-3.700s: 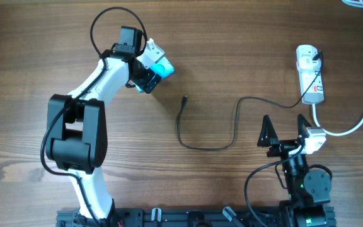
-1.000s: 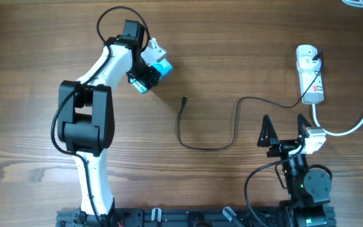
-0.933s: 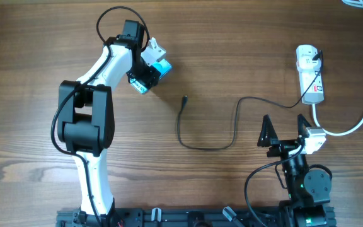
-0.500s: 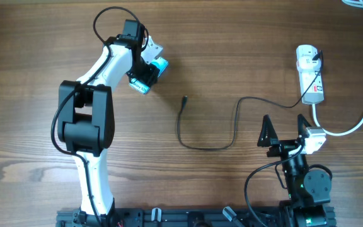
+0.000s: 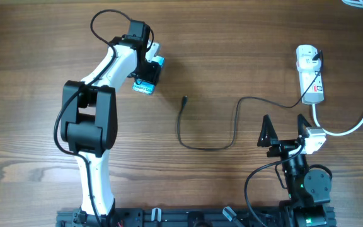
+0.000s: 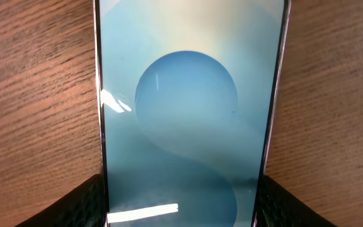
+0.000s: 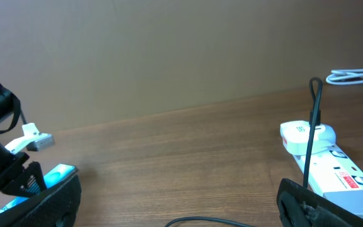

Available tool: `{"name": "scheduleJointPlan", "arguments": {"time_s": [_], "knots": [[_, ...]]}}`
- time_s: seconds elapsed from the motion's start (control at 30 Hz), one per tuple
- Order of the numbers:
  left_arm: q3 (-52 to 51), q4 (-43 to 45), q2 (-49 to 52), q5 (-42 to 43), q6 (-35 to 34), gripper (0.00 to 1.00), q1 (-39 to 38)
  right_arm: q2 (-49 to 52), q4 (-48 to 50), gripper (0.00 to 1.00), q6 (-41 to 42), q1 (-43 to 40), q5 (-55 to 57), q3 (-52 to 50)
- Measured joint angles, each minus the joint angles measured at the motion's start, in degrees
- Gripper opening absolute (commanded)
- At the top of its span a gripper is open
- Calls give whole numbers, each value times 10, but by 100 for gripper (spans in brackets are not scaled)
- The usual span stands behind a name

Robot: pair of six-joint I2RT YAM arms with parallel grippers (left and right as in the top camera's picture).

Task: Plug charger to phone and switch on socket
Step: 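Lift the phone with the left gripper and tilt it upright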

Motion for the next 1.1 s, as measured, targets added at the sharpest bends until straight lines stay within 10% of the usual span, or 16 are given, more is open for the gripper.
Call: {"name": "scheduleJointPlan", "arguments": {"time_s": [1.1], "knots": [[97,-150,33,10,-226,4,-11,0,0,100,0,0,0,0]]}}
